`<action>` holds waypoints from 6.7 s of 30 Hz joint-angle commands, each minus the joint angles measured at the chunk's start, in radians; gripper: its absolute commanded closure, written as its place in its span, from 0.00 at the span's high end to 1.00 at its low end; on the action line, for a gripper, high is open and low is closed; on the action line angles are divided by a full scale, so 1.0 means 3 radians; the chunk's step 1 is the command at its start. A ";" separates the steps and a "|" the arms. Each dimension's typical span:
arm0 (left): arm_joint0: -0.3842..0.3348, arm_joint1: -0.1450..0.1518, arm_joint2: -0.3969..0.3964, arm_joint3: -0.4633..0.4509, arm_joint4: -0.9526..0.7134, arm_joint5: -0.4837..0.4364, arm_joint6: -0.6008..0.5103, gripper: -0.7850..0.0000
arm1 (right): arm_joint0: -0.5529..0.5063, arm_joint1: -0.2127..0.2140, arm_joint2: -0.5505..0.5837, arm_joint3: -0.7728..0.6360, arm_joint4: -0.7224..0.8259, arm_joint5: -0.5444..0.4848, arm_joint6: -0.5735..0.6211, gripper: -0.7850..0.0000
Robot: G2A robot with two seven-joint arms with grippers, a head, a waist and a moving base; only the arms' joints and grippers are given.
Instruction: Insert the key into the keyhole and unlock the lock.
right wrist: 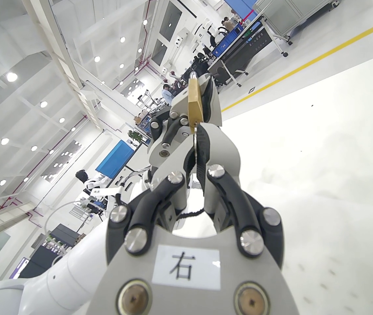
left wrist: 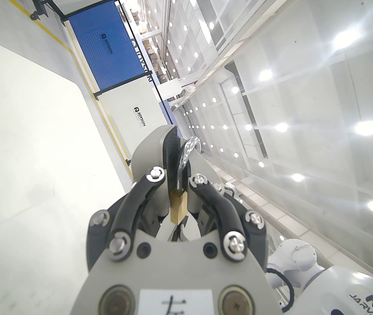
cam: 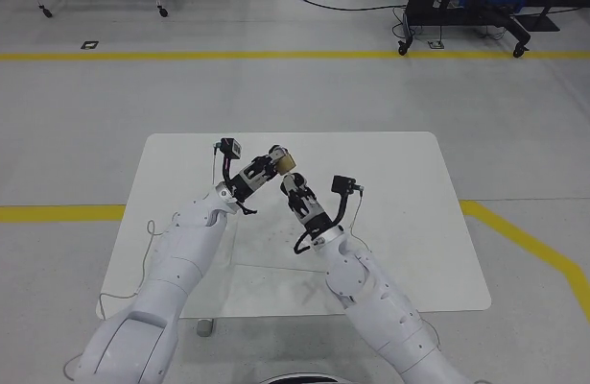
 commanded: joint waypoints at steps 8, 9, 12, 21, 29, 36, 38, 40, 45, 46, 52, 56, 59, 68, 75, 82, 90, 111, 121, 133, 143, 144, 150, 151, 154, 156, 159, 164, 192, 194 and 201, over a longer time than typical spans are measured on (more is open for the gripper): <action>0.0032 0.0005 0.0024 -0.0053 0.0056 0.0022 0.0041 0.00 | 0.0012 -0.0007 -0.0013 0.0018 -0.0006 -0.0002 -0.0029 0.00; 0.0036 0.0005 0.0027 -0.0059 0.0056 0.0025 0.0043 0.00 | 0.0013 -0.0007 -0.0012 0.0020 -0.0005 -0.0004 -0.0028 0.00; 0.0046 0.0005 0.0032 -0.0072 0.0044 0.0043 0.0043 0.00 | 0.0011 -0.0007 -0.0008 0.0018 0.0003 -0.0014 -0.0031 0.00; 0.0026 0.0008 0.0010 -0.0018 -0.0104 0.0141 -0.0049 0.00 | -0.0012 -0.0003 0.0020 -0.0013 0.0028 -0.0050 -0.0025 0.32; 0.0021 0.0005 0.0012 0.0002 -0.0139 0.0127 -0.0043 0.00 | -0.0024 0.0002 0.0048 -0.0028 0.0058 -0.0065 -0.0007 0.33; 0.0005 0.0013 -0.0025 0.0032 -0.0213 0.0164 -0.0047 0.00 | -0.0045 0.0009 0.0088 -0.0056 0.0097 -0.0080 0.0019 0.32; 0.0003 0.0014 -0.0029 0.0035 -0.0222 0.0164 -0.0051 0.00 | -0.0051 0.0011 0.0096 -0.0065 0.0105 -0.0080 0.0032 0.31; 0.0001 0.0015 -0.0029 0.0036 -0.0221 0.0170 -0.0055 0.00 | -0.0055 0.0013 0.0099 -0.0070 0.0114 -0.0083 0.0043 0.26; -0.0002 0.0014 -0.0018 0.0032 -0.0216 0.0176 -0.0076 0.00 | -0.0040 0.0011 0.0097 -0.0057 0.0116 -0.0064 0.0043 0.00; -0.0002 0.0013 -0.0014 0.0035 -0.0211 0.0175 -0.0081 0.00 | -0.0036 0.0009 0.0094 -0.0053 0.0113 -0.0057 0.0038 0.00; -0.0011 0.0011 -0.0001 0.0050 -0.0209 0.0190 -0.0103 0.00 | -0.0017 0.0004 0.0076 -0.0031 0.0106 -0.0041 0.0023 0.00; -0.0018 0.0011 0.0003 0.0059 -0.0214 0.0186 -0.0118 0.00 | -0.0014 0.0001 0.0074 -0.0025 0.0118 -0.0051 0.0009 0.00; -0.0020 0.0010 0.0004 0.0065 -0.0220 0.0180 -0.0119 0.00 | -0.0010 0.0001 0.0081 -0.0023 0.0147 -0.0074 0.0017 0.15; -0.0044 0.0002 -0.0077 0.0150 -0.0541 0.0436 -0.0102 0.00 | -0.0027 0.0008 0.0121 -0.0044 0.0159 -0.0145 -0.0025 1.00; -0.0015 0.0002 -0.0074 0.0102 -0.0520 0.0451 -0.0049 0.00 | -0.0027 0.0008 0.0121 -0.0044 0.0159 -0.0145 -0.0025 1.00; 0.0222 -0.0002 -0.0097 -0.0259 -0.0473 0.0244 0.0315 0.00 | -0.0069 0.0020 0.0197 -0.0144 0.0787 -0.0245 0.0467 0.73; 0.0328 0.0019 -0.0065 -0.0494 -0.0100 0.0120 0.0453 0.00 | -0.0112 0.0058 0.0319 -0.0239 0.1303 -0.0364 0.0965 0.33; 0.0473 0.0054 -0.0093 -0.0718 -0.0056 0.0148 0.0457 0.00 | -0.0017 0.0094 0.0415 -0.0154 0.1919 -0.0291 0.1370 0.00; 0.0505 0.0063 -0.0111 -0.0734 -0.0129 0.0065 0.0384 0.00 | 0.0049 0.0106 0.0434 -0.0071 0.2455 -0.0114 0.1750 0.00; 0.0534 0.0083 -0.0144 -0.0755 -0.0223 -0.0204 0.0194 0.00 | 0.0135 0.0115 0.0520 0.0057 0.3578 0.0159 0.2502 0.00; 0.0496 0.0096 -0.0157 -0.0675 -0.0253 -0.0362 0.0106 0.00 | 0.0229 0.0160 0.0646 0.0220 0.4106 0.0521 0.3064 0.00; 0.0491 0.0098 -0.0160 -0.0672 -0.0254 -0.0376 0.0101 0.00 | 0.0239 0.0163 0.0654 0.0231 0.4116 0.0526 0.3072 0.00; 0.0483 0.0108 -0.0168 -0.0659 -0.0264 -0.0455 0.0068 0.00 | 0.0262 0.0174 0.0654 0.0270 0.4248 0.0591 0.3161 0.00; 0.0485 0.0110 -0.0168 -0.0658 -0.0264 -0.0470 0.0065 0.00 | 0.0271 0.0177 0.0659 0.0282 0.4253 0.0596 0.3158 0.00; 0.0490 0.0115 -0.0166 -0.0656 -0.0248 -0.0511 0.0059 0.00 | 0.0285 0.0181 0.0653 0.0302 0.4275 0.0610 0.3155 0.00; 0.0490 0.0119 -0.0163 -0.0656 -0.0231 -0.0507 0.0058 0.00 | 0.0305 0.0186 0.0637 0.0318 0.4235 0.0655 0.3140 1.00; 0.0494 0.0128 -0.0173 -0.0683 -0.0211 -0.0487 0.0070 0.00 | 0.0310 0.0195 0.0639 0.0308 0.4189 0.0626 0.3108 1.00; 0.0500 0.0162 -0.0230 -0.0728 -0.0086 -0.0425 0.0111 0.00 | 0.0183 0.0231 0.0765 0.0170 0.4058 0.0419 0.2965 1.00; 0.0475 0.0263 0.0470 -0.1141 0.3316 0.1160 0.0538 0.00 | -0.0369 0.0287 0.1171 -0.0360 0.3941 -0.0331 0.2333 1.00; 0.0479 0.0268 0.0476 -0.1154 0.3324 0.1179 0.0509 0.00 | -0.0369 0.0287 0.1171 -0.0360 0.3941 -0.0331 0.2333 1.00; 0.0506 0.0299 0.0505 -0.1244 0.3464 0.1304 0.0318 1.00 | -0.0369 0.0287 0.1171 -0.0360 0.3941 -0.0331 0.2333 1.00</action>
